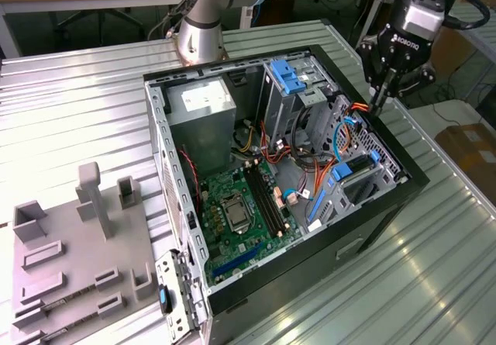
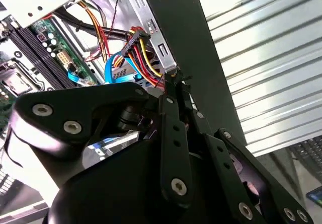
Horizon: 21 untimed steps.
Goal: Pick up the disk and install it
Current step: 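Insert the first disk wire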
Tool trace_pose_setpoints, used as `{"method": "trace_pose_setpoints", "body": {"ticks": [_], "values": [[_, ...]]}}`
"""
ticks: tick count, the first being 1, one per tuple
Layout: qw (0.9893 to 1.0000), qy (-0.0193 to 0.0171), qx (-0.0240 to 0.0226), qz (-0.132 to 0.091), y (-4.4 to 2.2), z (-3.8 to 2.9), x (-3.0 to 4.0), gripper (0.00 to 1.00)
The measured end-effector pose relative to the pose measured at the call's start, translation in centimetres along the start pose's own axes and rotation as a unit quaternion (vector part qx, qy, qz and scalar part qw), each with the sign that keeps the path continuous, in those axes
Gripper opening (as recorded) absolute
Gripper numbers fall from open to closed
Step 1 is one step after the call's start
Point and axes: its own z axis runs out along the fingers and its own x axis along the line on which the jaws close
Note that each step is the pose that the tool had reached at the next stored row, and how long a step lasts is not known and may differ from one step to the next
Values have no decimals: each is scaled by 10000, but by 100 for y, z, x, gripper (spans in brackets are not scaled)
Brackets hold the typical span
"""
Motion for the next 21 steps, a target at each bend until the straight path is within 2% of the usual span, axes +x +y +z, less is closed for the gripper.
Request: {"method": "trace_pose_setpoints", "body": {"ticks": [2, 5, 7, 10, 13, 15, 16, 20, 21], "values": [[9997, -1, -17, 226, 0, 1, 0, 17], [9990, -1, -33, 452, 0, 2, 0, 17], [9987, -3, -36, 509, 13, 7, -10, 17], [9986, -2, -38, 526, 88, 3, -60, 17], [9971, -3, -55, 763, 93, 3, -63, 17], [9954, -3, -70, 958, 93, 3, -63, 17], [9941, -4, -79, 1079, 93, 4, -63, 17], [9864, -6, -119, 1642, 93, 8, -63, 17], [9849, -7, -125, 1727, 93, 8, -64, 17]]}}
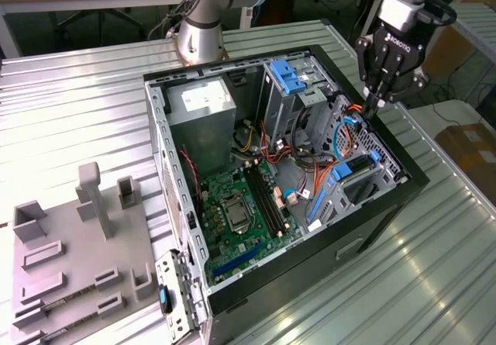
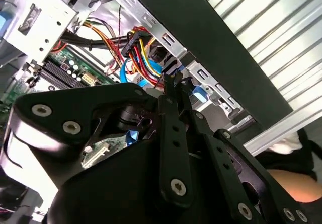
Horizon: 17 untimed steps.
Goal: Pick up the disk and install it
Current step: 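Insert the first disk wire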
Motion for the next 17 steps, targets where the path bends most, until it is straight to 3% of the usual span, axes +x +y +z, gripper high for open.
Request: {"method": "trace_pose_setpoints", "body": {"ticks": [4, 7, 8, 9, 11, 12, 17], "values": [[9996, -2, -20, 276, 2, 2, 1, 17], [9995, -4, -23, 323, 10, 5, 36, 17], [9994, -19, -21, 335, 13, 6, 46, 17], [9994, -59, -13, 342, 15, 7, 52, 17], [9990, -263, 28, 368, 16, 7, 58, 17], [9988, -298, 35, 379, 17, 7, 62, 17], [9984, -304, 32, 472, 38, 14, 144, 17]]}}
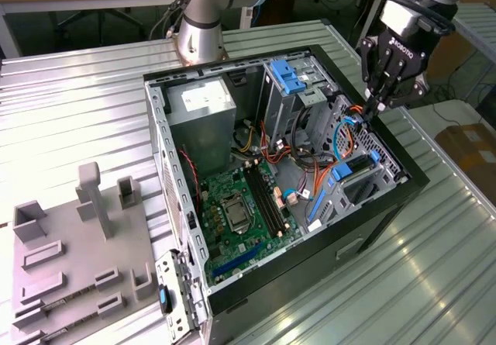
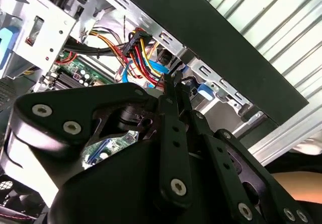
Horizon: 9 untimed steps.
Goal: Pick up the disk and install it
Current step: 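Insert the first disk wire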
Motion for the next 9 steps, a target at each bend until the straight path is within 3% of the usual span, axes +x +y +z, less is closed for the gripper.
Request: {"method": "trace_pose_setpoints", "body": {"ticks": [2, 7, 9], "values": [[9994, 2, -4, 333, 0, 6, 1, 17], [9991, -2, -5, 427, 15, 9, 100, 17], [9991, -25, 8, 433, 57, 9, 98, 17]]}}
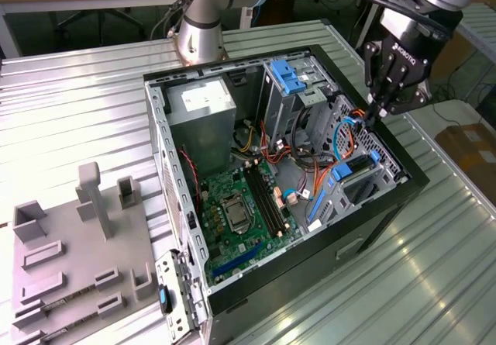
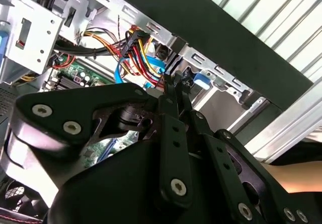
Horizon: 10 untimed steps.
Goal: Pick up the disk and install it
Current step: 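Insert the first disk wire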
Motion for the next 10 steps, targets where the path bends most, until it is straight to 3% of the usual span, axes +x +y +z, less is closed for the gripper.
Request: {"method": "trace_pose_setpoints", "body": {"ticks": [2, 10], "values": [[10000, -15, 23, 6, 23, 5, 0, 17], [9998, -19, 23, 186, 28, 44, 75, 17]]}}
